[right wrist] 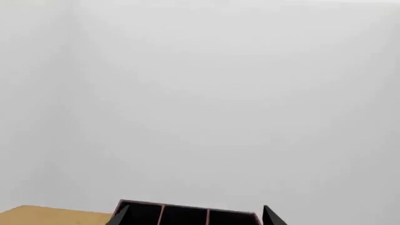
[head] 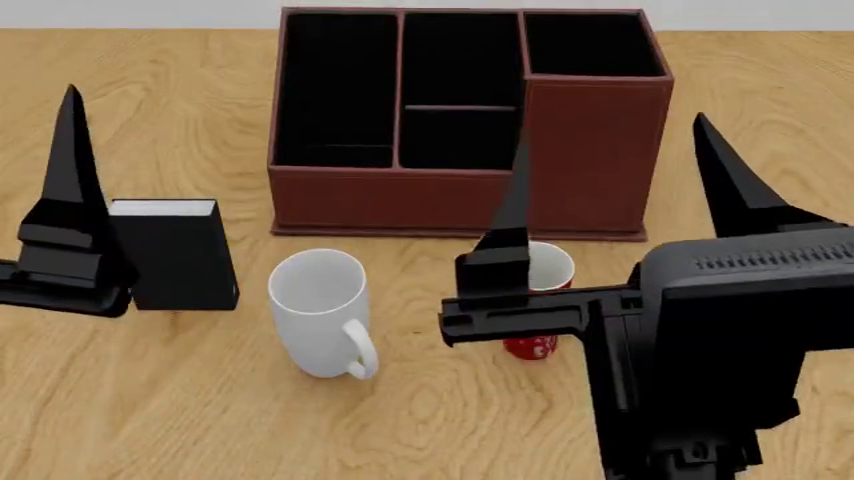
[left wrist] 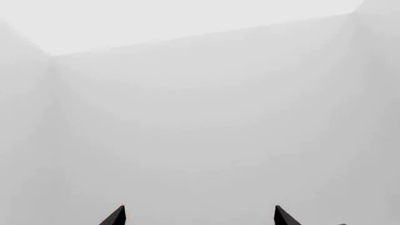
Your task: Pick up the white mug and place it to the right of the caddy.
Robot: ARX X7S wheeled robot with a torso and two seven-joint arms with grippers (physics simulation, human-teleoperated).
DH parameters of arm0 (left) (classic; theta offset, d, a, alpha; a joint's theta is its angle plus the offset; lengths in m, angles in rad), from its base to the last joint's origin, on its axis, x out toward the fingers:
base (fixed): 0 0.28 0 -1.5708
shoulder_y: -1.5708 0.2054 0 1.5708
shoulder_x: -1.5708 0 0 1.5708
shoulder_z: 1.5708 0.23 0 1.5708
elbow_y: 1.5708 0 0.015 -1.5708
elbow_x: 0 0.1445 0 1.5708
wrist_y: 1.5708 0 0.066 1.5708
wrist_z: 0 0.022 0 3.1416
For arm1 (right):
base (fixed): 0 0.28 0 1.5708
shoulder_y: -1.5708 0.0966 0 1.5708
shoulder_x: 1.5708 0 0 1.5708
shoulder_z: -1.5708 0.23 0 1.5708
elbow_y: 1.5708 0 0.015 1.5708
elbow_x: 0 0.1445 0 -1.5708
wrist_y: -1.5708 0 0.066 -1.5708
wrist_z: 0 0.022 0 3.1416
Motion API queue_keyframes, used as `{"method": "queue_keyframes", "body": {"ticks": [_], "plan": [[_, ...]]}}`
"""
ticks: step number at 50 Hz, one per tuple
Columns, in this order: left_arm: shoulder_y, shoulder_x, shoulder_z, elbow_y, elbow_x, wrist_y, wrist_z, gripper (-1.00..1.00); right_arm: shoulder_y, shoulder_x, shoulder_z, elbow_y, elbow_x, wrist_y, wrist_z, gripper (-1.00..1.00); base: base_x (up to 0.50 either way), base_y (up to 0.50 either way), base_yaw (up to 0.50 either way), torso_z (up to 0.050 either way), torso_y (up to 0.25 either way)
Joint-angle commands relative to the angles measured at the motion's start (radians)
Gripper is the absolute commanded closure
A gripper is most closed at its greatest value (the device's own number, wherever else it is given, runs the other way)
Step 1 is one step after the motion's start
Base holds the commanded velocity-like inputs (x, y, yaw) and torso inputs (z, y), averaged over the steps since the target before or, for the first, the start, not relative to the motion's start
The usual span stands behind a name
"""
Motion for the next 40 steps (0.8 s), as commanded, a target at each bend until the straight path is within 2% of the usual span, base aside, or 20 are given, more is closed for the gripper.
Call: {"method": "queue_keyframes", "body": {"ticks": [1,24,40], "plan": [[-0.146,0.004,-0.01,0.07,-0.028,-0.106,0.007,-1.0,0.188,0.006,0.014,-0.073,0.055,0.163,0.005,-1.0,0.0,0.0,0.0,0.0,0.0],[-0.206,0.006,-0.038,0.112,-0.056,-0.176,-0.015,-1.0,0.193,0.009,0.031,-0.061,0.078,0.147,0.016,-1.0,0.0,0.0,0.0,0.0,0.0],[-0.208,-0.007,-0.024,0.116,-0.056,-0.185,-0.032,-1.0,0.187,0.023,0.02,-0.059,0.088,0.135,0.017,-1.0,0.0,-0.21,0.0,0.0,0.0]]}}
